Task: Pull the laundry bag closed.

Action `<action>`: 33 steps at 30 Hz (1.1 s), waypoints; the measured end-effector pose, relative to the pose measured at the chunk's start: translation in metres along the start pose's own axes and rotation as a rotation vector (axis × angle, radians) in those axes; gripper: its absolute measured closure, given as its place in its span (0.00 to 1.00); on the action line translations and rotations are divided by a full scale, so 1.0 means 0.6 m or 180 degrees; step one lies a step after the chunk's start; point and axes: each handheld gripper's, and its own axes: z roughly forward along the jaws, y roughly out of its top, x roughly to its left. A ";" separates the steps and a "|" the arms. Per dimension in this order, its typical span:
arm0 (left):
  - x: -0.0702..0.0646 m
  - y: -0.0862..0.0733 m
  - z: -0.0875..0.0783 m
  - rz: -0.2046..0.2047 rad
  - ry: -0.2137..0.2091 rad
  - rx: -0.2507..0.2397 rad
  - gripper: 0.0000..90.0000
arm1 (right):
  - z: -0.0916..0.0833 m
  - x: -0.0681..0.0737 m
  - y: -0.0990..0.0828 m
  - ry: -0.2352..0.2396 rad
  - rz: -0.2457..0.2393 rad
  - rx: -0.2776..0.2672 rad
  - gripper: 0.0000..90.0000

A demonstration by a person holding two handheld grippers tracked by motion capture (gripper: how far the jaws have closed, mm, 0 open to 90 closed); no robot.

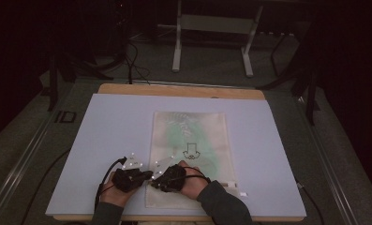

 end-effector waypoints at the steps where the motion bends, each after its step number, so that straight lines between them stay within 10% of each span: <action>1: -0.001 0.000 0.001 0.0004 -0.0001 0.0014 0.99 | 0.000 0.000 0.000 0.0002 0.0000 0.0000 0.91; 33: -0.016 0.006 0.009 0.0130 0.0213 0.0222 1.00 | -0.014 -0.006 -0.013 0.0037 0.0022 0.0041 0.91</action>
